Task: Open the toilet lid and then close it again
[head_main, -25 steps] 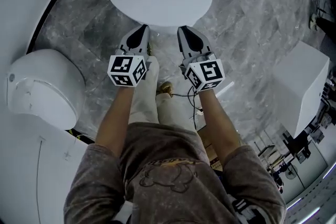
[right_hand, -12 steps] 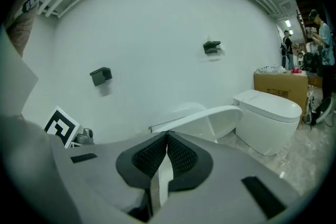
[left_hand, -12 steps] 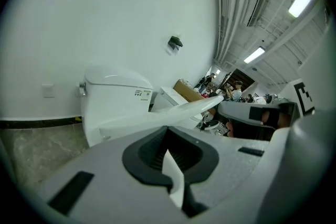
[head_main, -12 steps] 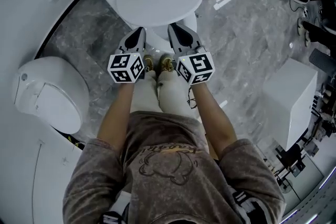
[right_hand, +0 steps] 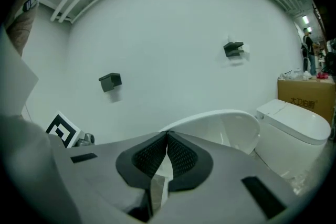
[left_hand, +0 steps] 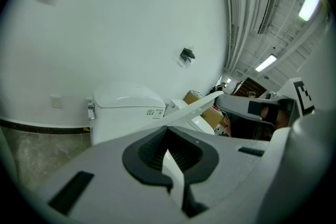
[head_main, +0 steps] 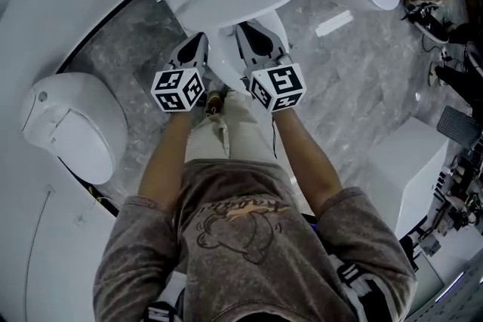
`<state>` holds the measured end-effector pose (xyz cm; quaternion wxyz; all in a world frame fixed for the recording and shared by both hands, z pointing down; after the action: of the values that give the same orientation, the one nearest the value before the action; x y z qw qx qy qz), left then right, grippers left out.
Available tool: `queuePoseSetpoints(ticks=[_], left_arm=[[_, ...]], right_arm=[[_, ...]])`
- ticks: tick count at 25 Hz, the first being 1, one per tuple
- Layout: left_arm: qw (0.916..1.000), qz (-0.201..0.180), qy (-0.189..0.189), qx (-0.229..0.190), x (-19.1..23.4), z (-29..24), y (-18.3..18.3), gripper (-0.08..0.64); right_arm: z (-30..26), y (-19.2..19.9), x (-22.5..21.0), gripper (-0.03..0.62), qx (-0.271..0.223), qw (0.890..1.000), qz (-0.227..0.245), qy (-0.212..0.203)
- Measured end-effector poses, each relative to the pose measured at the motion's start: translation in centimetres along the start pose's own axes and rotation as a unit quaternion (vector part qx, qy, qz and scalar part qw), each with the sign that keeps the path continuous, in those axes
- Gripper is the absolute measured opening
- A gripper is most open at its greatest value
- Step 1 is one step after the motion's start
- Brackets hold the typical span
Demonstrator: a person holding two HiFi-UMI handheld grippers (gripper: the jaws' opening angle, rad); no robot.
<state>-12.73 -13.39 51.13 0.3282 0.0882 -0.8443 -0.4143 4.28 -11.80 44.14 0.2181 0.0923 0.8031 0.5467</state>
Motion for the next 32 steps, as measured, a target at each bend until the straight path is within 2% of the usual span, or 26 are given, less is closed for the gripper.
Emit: queuePoseSetpoints(ticks=[8,16,20,25,29,32], left_arm=[[0.9976,-0.003,-0.067,-0.016,2.3,-2.0,-4.0,0.009],[0.9942,0.008,-0.098,-0.044,5.2,-4.6,-6.8,0.009],[0.9944,-0.011,-0.097,-0.040,6.2,-5.8,-7.8,0.009],[0.9936,-0.016,-0.101,-0.048,6.7,-6.3,-8.7,0.009],[0.9924,-0.019,-0.099,-0.070,5.9,-5.2,-9.7,0.009],[0.9917,-0.027,-0.097,-0.080,5.0,-4.2,-10.4,0.009]], right_arm=[[-6.5,-3.5,-1.4,0.028,0.014,0.997,0.039,-0.069],[-12.7,-5.6,-3.2,0.028,0.023,0.990,0.071,-0.116],[-14.8,-5.9,-3.8,0.028,0.023,0.990,0.077,-0.115],[-15.9,-5.8,-4.2,0.028,0.032,0.990,0.079,-0.116],[-14.4,-6.0,-4.9,0.028,0.026,0.991,0.072,-0.109],[-12.7,-6.4,-6.0,0.028,0.023,0.994,0.067,-0.089]])
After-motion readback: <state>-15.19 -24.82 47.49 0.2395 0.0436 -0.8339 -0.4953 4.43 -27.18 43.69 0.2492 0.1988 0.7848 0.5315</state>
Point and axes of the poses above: the fingertips, and each gripper's own axes: z backward along the fingers, x to its left, y out of its underside, the point moved 8 cm from there along z, backward along the fingers, and after that the axes turned 1 degree about -y, right-handed, at the moved point
